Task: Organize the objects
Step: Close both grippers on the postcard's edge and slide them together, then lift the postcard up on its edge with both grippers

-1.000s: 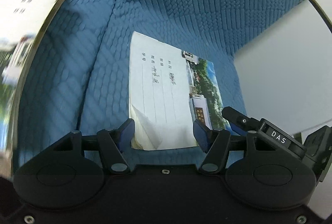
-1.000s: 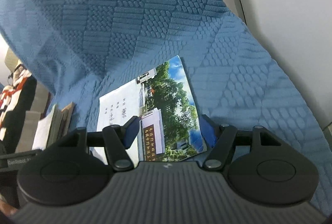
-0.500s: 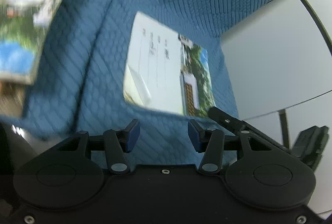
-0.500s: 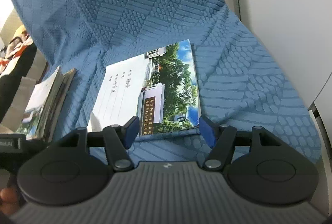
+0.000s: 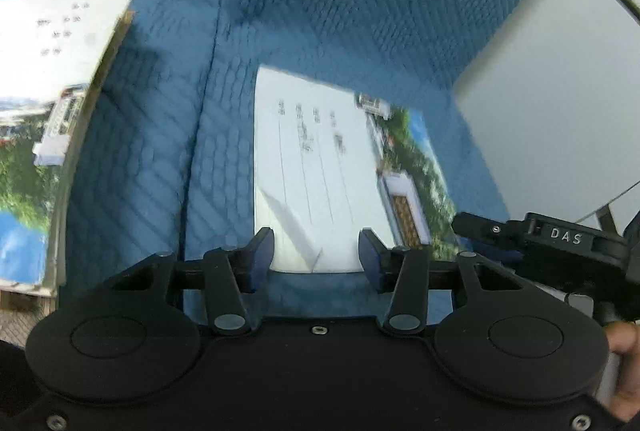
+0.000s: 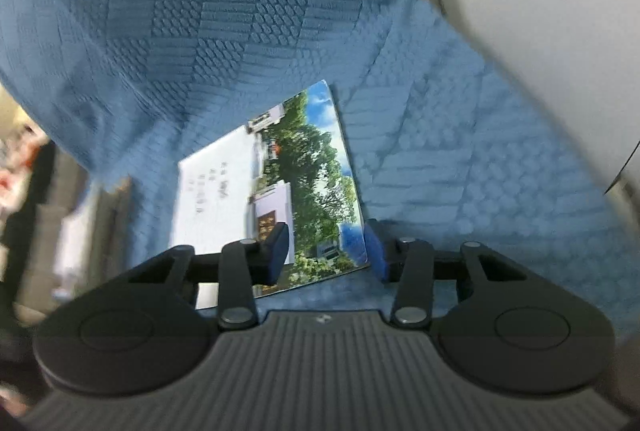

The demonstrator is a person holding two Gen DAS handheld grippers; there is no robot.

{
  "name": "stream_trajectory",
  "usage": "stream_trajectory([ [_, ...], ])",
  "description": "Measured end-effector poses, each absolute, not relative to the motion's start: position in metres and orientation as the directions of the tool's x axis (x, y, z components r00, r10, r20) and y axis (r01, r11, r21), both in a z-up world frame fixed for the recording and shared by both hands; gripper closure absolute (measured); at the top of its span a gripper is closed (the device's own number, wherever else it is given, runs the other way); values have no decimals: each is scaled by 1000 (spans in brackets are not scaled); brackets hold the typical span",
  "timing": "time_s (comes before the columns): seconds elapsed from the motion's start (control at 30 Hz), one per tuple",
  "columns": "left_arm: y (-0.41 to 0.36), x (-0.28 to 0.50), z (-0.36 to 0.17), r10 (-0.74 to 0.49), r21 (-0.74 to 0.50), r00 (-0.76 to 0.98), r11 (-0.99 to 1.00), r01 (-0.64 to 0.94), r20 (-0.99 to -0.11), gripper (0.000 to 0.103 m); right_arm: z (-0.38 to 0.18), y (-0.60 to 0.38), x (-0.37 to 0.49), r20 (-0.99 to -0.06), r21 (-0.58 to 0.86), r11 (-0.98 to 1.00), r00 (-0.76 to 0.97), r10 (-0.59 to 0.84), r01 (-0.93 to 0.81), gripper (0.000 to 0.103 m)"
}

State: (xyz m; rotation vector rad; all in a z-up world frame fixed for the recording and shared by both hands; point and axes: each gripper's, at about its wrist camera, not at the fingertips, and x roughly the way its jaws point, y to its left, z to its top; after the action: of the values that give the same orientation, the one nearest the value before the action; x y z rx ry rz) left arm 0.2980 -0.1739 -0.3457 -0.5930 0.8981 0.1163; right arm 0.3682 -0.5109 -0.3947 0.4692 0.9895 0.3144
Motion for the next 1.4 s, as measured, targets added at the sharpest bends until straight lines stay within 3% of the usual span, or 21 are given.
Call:
stream_trajectory([
  [0.27, -173, 291, -339, -142, -438, 634, 832, -339, -760, 60, -421, -544, 373, -539, 827, 548, 449, 712, 123, 58],
  [0.6, -164, 293, -346, -163, -469, 648, 818, -333, -744, 60, -421, -508, 372, -602, 779, 609, 446, 662, 149, 63],
  [0.73, -156, 292, -350, -193, -513, 651, 786, -345, -734, 60, -411, -499, 369, -630, 744, 655, 465, 622, 132, 76],
  [0.83, -148, 285, -352, -230, -569, 654, 735, -368, -720, 60, -403, -501, 362, -625, 744, 657, 475, 619, 122, 79],
  [1.4, -125, 251, -330, -326, -688, 690, 641, -340, -646, 52, -329, -548, 298, -663, 721, 683, 399, 633, 116, 85],
])
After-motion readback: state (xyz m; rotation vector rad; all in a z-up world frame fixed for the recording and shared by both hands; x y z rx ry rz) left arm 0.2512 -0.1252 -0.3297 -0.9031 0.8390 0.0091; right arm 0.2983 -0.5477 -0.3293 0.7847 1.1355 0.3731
